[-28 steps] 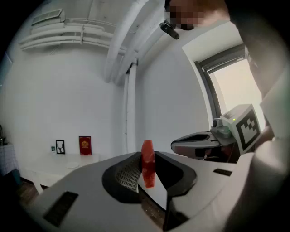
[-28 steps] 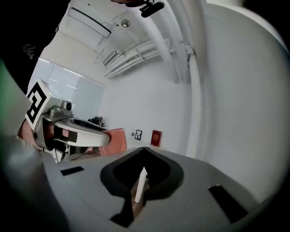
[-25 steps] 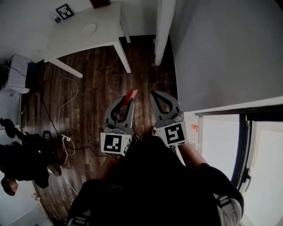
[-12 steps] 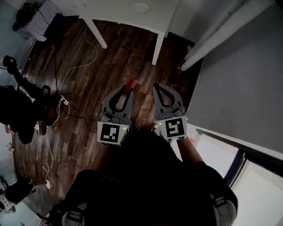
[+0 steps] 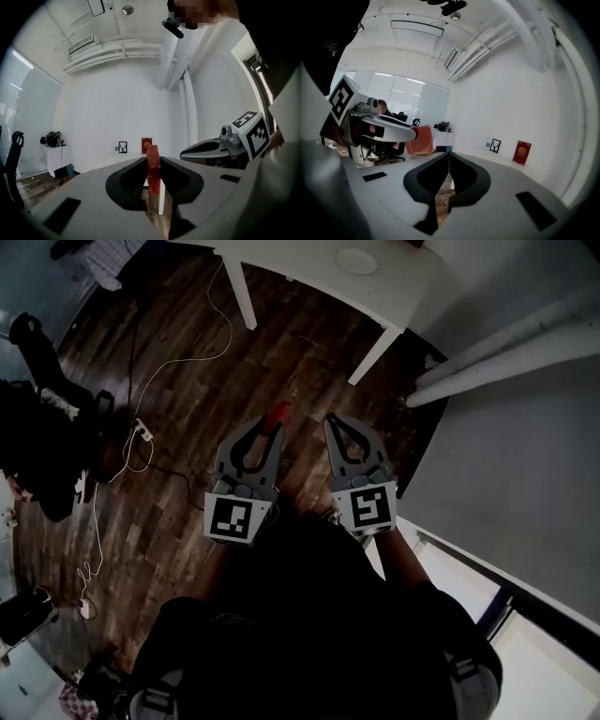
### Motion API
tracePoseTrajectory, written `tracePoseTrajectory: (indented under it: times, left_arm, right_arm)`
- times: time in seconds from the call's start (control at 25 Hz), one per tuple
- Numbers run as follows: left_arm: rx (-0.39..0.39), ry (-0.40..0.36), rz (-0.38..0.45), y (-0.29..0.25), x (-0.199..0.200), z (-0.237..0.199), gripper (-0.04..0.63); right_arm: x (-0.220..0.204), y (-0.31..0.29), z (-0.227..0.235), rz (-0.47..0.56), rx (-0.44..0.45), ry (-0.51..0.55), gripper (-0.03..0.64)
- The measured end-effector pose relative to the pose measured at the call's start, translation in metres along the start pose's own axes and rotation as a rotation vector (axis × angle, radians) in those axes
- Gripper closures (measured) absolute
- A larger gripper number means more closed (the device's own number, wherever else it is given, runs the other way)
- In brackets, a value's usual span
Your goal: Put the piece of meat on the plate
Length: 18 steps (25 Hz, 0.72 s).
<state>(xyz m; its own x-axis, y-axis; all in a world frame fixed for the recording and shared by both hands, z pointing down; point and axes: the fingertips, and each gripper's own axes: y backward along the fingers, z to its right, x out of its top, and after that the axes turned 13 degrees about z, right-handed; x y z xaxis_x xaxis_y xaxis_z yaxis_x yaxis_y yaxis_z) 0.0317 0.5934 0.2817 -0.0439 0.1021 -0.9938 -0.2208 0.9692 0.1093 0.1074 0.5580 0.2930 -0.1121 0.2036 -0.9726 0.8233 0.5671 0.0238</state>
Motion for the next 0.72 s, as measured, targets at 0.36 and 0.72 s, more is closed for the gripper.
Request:
tracePoseTrajectory:
  times: [0.36,0.72]
  left_arm:
    - [-0.026,0.062,-0.01,-0.003,-0.017,-0.067,0.509]
    - [0.003,0.059,-0.017,-0.044,-0.028,-0.103,0.509]
  right_arm:
    - [-0.007,-0.052,-0.017,-0.078,0.003,0.063,0.594]
    - [-0.037,-0.081,0.026,-0.15,0.012,0.055,0.594]
